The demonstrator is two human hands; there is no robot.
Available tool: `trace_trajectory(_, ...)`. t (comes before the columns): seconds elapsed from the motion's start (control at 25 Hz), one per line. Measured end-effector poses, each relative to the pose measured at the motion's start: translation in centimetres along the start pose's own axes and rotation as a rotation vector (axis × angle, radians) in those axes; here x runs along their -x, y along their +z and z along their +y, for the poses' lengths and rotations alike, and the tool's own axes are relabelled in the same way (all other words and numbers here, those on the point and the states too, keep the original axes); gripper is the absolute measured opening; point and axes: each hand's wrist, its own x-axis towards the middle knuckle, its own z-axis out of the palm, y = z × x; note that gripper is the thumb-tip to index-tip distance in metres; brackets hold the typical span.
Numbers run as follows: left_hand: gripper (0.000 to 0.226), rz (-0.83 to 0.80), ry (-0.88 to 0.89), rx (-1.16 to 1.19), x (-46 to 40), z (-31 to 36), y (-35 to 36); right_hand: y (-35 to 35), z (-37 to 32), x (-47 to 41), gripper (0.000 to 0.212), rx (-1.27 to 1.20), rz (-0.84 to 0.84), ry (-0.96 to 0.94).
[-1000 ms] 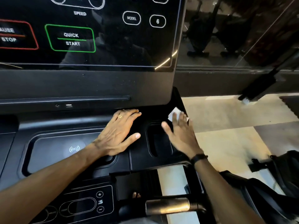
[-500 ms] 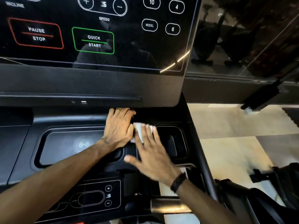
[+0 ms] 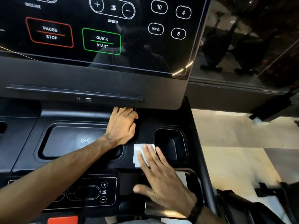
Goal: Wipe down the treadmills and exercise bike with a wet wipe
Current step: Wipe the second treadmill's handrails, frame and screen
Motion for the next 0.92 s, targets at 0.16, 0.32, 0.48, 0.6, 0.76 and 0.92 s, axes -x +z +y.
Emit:
trace_trajectory(0.16,0.032,-0.039,0.021,-0.022,-0.2,0.3,-0.1,-0.3,2.5,-4.7,0.099,0.065,0.033,0.204)
trace_trajectory(0.32,0.031,-0.044,0.021,-0.036,-0.1,0.2,0.0,-0.3,2.7,-8.3,0.101,-0.02,0.03,0.292)
trace_trajectory(0.48,0.028,-0.016,0.026,-0.019,0.0,0.1,0.1,0.4,-0.4,1.5,0.091,-0.012,-0.021,-0.023)
trace_trajectory(0.6,0.027,-0.005,0.081,-0.016,-0.2,0.2,0.2,0.8,1.6,0.8,0.091,0.039,-0.01,0.095)
trace_trajectory(0.76,0.027,-0.003,0.11,-0.008,-0.2,0.1,0.4,0.7,1.0,-4.5,0.095,-0.045,0.028,0.247)
trace_trajectory(0.92,0.027,0.006,0.111,0.003,-0.1,-0.1,0.5,1.5,-0.7,1.2,0.088,-0.035,-0.001,0.083)
